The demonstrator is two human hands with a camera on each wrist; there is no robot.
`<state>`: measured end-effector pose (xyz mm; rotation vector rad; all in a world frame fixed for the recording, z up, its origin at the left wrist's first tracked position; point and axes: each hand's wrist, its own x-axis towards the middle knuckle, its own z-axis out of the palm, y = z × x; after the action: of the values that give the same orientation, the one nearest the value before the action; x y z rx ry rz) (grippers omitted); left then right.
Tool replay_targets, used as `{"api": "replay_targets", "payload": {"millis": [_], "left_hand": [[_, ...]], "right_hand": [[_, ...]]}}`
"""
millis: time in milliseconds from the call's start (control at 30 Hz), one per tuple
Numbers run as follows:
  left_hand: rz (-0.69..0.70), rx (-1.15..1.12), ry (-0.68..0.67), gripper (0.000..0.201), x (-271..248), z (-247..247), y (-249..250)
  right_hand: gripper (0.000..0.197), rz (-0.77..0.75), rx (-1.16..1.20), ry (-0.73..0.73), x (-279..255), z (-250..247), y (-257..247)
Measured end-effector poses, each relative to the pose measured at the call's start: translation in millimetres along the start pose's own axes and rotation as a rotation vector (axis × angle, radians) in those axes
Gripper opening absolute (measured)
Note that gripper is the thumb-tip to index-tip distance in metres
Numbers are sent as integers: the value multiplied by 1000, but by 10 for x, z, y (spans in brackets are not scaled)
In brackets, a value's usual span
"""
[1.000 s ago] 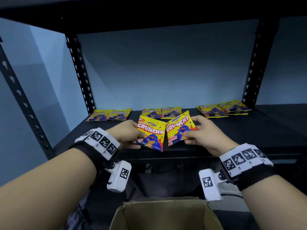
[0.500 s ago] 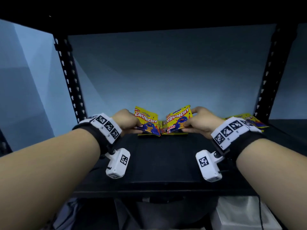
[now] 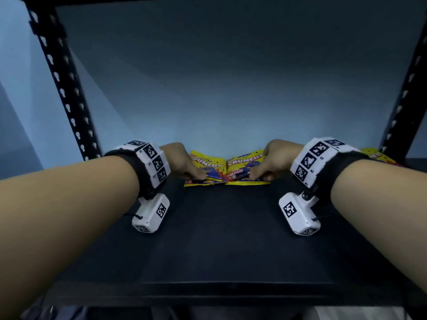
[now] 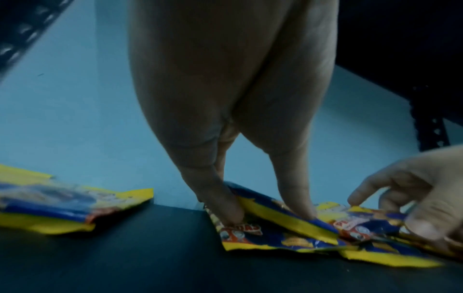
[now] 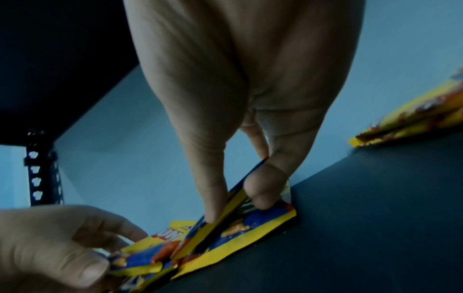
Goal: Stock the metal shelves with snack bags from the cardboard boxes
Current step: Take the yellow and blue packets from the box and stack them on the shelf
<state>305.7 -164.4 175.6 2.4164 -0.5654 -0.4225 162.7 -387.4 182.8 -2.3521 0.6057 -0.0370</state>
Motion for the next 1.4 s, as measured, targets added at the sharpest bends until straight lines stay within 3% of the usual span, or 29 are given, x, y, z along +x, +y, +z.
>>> {"api": "replay_targets", "payload": {"millis": [133, 233, 500, 667, 900, 1100, 1267, 1400], "left_hand": [[31, 148, 50, 46, -18, 21, 84], [37, 232, 63, 51, -14, 66, 138], [69, 472, 100, 55, -175, 50, 184], [162, 452, 158, 54, -574, -33, 141], [310, 358, 235, 27, -1474, 90, 48], [370, 311, 180, 27, -2259, 423, -201], [356, 370, 137, 27, -2520, 780, -545], [317, 351, -41, 23, -2576, 1162, -817]], "right_hand": [[44, -16, -272, 31, 16, -9, -49], [47, -16, -367, 69, -7, 6, -86], [49, 27, -465, 47, -109, -7, -84], [72, 9, -461, 74, -446, -84, -93], [35, -210, -370, 149, -1351, 127, -174], [32, -366, -217, 22, -2140, 640, -56], [29, -369, -188, -18, -2428, 1084, 259], [23, -283, -203, -161, -2450, 1412, 581]]}}
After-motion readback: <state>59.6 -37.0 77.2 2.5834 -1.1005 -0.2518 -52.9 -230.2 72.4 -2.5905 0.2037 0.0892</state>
